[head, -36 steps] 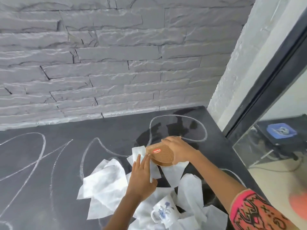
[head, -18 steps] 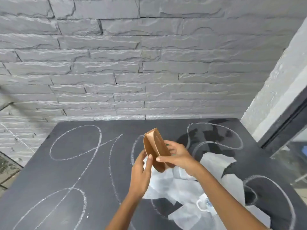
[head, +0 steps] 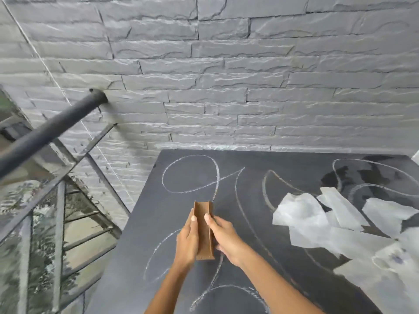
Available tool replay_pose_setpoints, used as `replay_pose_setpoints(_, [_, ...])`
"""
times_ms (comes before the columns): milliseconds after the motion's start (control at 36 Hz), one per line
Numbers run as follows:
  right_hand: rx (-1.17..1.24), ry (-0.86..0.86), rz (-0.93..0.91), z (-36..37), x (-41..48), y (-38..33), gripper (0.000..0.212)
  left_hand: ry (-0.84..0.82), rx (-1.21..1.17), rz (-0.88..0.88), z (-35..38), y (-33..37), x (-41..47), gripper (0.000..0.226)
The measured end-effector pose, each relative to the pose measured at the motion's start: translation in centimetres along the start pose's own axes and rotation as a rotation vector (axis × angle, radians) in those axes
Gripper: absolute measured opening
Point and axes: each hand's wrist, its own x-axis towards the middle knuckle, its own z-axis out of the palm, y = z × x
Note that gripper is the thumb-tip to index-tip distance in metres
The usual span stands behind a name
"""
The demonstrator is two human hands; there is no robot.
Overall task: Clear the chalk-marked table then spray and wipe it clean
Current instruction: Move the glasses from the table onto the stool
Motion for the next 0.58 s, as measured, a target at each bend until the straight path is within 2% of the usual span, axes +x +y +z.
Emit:
replay_pose_setpoints(56, [-0.007, 0.022, 0.034, 1.3, 0.8, 1.1, 0.03, -0.005, 0.005, -0.019, -0.9, -0.6, 0.1, 0.039])
replay_pose_setpoints(167, [-0.081, 0.076, 0.083, 3.6, 2.2, 3.4, 0.042, -0.017, -0.023, -0.067, -2.6, -1.9, 0.0, 0.028])
replay_pose_setpoints(278, [-0.064, 0.087, 0.11, 4.7, 2.5, 4.1, 0.038, -0.014, -0.008, -0.089, -3.4, -3.4, 0.1, 0.039])
replay_pose_setpoints(417, [-0.089, 0.111, 0.129, 5.3, 2.2, 4.9, 0.03, -0.019, 0.016, -0.151, -3.5, -5.1, 0.2, 0.042])
replay_pose_setpoints(583, [-0.125, 0.145, 0.086, 5.1, 2.4, 5.4, 0.033, -0.016, 0.024, -0.154, -3.5, -5.5, 0.3, 0.044])
